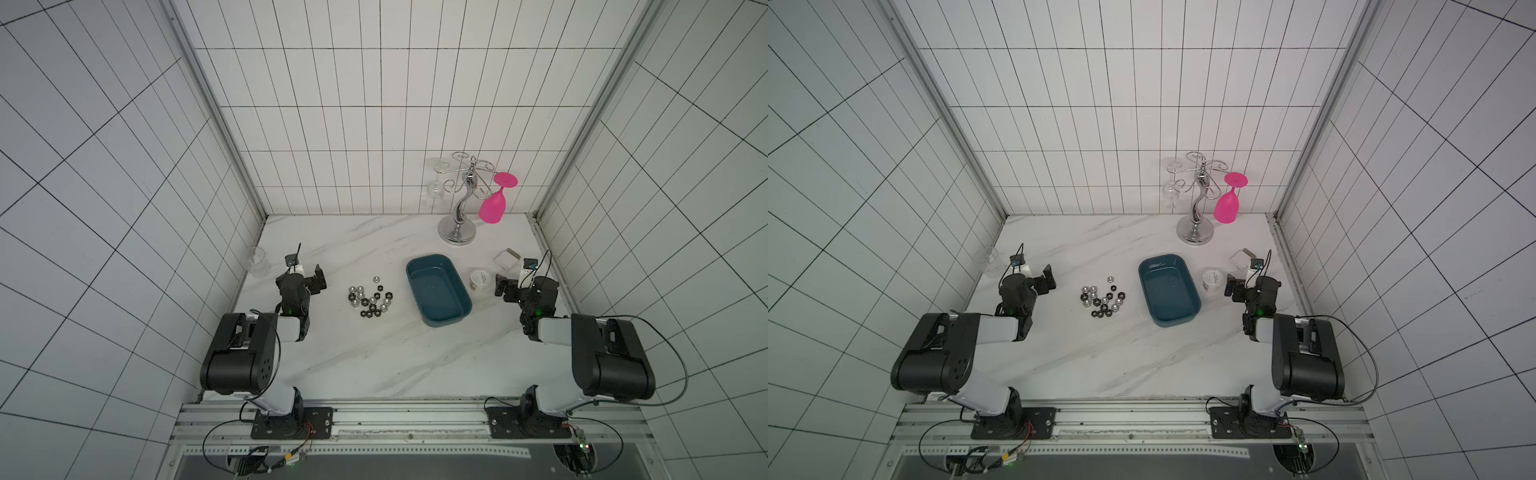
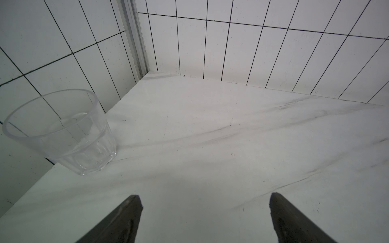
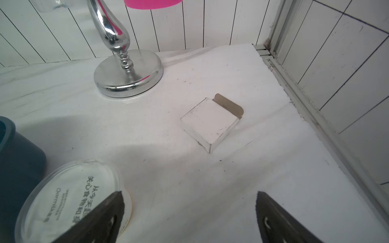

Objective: Put the nuts on the desktop into the storage box
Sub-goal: Pick up the nut from the center of the board.

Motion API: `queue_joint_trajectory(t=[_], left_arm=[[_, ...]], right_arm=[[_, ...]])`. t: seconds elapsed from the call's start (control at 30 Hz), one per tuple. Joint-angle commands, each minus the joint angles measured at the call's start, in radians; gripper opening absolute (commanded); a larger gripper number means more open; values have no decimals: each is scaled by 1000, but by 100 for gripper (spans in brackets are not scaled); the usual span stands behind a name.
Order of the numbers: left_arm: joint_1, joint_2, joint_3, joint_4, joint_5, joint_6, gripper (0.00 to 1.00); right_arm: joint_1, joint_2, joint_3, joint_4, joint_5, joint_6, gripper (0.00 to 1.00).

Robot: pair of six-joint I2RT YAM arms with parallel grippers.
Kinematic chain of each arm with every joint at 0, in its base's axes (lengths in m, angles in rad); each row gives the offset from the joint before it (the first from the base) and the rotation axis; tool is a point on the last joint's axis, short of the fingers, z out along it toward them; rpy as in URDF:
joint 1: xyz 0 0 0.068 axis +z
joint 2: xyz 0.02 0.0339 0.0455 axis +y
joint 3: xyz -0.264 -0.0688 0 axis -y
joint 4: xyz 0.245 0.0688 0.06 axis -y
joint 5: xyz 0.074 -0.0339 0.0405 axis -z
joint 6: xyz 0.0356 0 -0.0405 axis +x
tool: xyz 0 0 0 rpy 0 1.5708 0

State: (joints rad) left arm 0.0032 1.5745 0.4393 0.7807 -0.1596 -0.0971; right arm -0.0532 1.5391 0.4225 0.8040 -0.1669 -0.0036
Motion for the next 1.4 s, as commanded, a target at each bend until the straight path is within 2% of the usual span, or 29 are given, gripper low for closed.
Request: queue_joint_trajectory(t=[0.0, 0.37, 0.43, 0.5, 0.53, 0.6, 0.73, 0.77, 0.83, 0.87, 0.93, 1.03, 1.17, 1.27, 1.37], left_arm=[[7, -10, 12, -6, 10, -1, 98], [12, -8, 19, -15, 22, -8, 98], [15, -11, 14, -15, 26, -9, 98], [16, -14, 20, 9, -3, -13, 98], [16, -30, 36, -21, -19, -20, 97], [16, -105, 124, -269, 7, -16, 98], [9, -236, 192, -390, 8, -33, 98], [9, -264, 210, -400, 6, -49, 98], [9, -309, 299, -560, -1, -93, 98], [9, -322, 357, -664, 13, -107, 98], [4, -350, 456, -831, 55, -120, 98], [-32, -405, 490, -866, 43, -128, 98], [-74, -460, 522, -975, 48, -174, 98], [-79, -492, 508, -1061, 87, -278, 99], [-97, -537, 470, -1130, 147, -301, 99]], right_arm=[[-7, 1, 2, 20, 4, 0, 99], [-11, 1, 4, 19, -2, 4, 99], [-11, -2, 7, 22, 37, 18, 99], [-17, -70, 61, -145, 157, 82, 99], [-25, -96, 87, -206, 165, 94, 99], [-28, -155, 128, -305, 149, 81, 99], [23, -274, 249, -496, 298, 97, 99], [37, -285, 339, -636, 324, 117, 99], [58, -248, 556, -935, 317, 157, 99], [82, -219, 666, -1072, 298, 156, 99], [177, -207, 789, -1196, 303, 107, 99], [373, -227, 893, -1292, 375, 47, 99], [574, -142, 1073, -1527, 347, 99, 99], [724, -81, 1110, -1596, 356, 120, 99], [835, -37, 1101, -1593, 332, 149, 99]])
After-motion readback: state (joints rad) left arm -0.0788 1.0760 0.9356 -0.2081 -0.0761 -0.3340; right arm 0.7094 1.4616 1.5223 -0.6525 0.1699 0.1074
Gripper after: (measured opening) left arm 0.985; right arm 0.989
